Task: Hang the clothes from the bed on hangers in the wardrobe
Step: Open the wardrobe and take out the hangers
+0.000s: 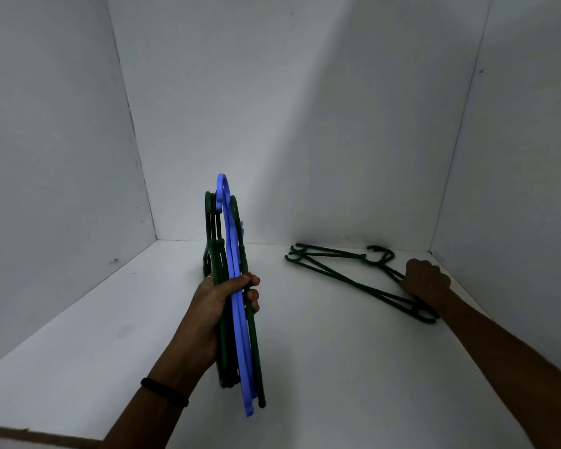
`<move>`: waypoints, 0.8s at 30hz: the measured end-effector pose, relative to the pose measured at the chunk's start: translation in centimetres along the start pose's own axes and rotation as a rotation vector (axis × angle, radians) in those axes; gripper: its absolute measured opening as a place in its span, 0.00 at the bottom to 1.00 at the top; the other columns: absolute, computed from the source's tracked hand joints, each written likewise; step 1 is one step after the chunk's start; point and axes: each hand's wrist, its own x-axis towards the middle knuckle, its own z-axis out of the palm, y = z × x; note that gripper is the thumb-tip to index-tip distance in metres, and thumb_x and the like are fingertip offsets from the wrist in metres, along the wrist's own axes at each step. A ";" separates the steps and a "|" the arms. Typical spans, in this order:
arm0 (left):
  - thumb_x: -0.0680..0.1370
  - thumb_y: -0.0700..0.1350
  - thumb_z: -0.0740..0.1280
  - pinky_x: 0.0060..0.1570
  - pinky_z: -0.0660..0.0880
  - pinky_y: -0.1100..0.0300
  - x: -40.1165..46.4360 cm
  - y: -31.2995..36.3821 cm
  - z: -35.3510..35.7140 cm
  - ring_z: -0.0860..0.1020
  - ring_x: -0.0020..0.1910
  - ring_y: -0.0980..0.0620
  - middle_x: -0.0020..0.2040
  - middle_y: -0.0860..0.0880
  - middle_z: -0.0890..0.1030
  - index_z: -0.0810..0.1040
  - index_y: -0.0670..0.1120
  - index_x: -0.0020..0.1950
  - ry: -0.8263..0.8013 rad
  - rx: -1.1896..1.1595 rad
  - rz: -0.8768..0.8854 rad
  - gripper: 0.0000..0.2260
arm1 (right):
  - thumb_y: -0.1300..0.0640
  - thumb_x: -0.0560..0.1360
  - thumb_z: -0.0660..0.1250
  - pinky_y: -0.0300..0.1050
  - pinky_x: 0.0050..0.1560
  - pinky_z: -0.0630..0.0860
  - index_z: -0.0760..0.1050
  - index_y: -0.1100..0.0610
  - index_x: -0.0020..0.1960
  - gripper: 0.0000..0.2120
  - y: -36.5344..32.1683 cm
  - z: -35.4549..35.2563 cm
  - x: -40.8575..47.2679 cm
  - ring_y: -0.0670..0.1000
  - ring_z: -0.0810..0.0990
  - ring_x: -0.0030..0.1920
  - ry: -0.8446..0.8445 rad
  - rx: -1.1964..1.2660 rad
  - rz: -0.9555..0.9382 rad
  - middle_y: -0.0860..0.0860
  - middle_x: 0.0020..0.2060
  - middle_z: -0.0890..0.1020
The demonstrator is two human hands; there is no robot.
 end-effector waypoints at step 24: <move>0.78 0.36 0.63 0.30 0.78 0.62 -2.0 -1.0 1.0 0.76 0.30 0.52 0.33 0.46 0.80 0.75 0.34 0.56 0.044 -0.004 0.018 0.09 | 0.66 0.80 0.56 0.36 0.21 0.66 0.69 0.60 0.46 0.06 -5.6 -4.6 -5.7 0.46 0.67 0.24 -0.641 1.189 0.016 0.53 0.29 0.72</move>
